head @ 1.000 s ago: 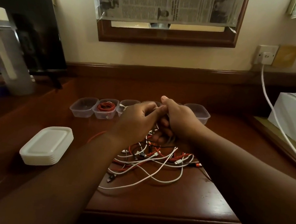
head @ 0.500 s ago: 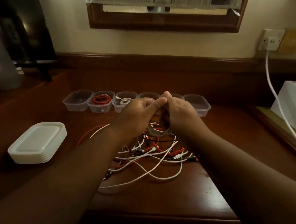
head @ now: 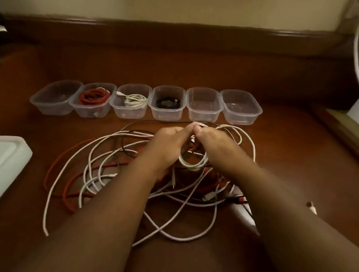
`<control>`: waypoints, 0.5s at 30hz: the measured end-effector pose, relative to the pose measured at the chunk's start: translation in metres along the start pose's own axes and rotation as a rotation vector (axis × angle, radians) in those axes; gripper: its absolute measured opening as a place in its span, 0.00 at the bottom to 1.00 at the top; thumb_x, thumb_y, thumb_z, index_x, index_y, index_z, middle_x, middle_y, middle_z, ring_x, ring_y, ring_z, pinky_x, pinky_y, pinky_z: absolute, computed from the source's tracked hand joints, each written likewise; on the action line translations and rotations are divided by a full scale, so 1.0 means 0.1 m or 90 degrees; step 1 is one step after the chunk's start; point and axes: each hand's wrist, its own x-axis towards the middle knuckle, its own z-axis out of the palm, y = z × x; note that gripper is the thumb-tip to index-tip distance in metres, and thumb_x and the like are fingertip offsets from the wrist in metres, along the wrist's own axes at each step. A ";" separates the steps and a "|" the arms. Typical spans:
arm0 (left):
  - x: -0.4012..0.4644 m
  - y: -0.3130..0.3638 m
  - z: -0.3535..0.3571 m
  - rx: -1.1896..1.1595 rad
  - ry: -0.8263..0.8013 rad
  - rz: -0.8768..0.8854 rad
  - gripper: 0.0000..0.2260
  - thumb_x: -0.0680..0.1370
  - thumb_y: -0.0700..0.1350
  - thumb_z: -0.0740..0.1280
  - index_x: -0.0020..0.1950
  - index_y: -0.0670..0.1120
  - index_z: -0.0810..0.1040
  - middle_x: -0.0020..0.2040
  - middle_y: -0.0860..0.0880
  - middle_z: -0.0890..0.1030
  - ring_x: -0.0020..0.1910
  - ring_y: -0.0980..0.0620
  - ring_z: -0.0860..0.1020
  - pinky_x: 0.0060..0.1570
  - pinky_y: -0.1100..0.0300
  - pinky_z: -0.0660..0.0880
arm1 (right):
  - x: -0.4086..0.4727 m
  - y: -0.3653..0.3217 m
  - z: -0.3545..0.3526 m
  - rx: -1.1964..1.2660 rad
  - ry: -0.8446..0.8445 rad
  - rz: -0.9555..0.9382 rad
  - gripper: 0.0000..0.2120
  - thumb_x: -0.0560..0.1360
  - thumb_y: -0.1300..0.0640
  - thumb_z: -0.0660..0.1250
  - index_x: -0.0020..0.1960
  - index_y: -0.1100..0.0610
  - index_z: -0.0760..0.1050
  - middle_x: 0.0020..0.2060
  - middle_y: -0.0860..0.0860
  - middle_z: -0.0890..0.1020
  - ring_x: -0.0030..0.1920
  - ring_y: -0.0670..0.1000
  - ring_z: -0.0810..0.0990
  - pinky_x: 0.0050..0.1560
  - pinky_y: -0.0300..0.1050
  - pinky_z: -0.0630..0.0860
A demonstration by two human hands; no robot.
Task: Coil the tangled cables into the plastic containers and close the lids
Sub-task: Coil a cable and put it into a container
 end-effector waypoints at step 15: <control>0.05 -0.08 0.00 0.019 0.040 0.253 0.08 0.82 0.48 0.63 0.57 0.51 0.79 0.47 0.50 0.81 0.44 0.50 0.79 0.45 0.54 0.78 | 0.08 0.29 -0.08 -0.032 0.210 -0.148 0.15 0.85 0.53 0.53 0.39 0.53 0.67 0.31 0.47 0.70 0.30 0.42 0.68 0.30 0.35 0.63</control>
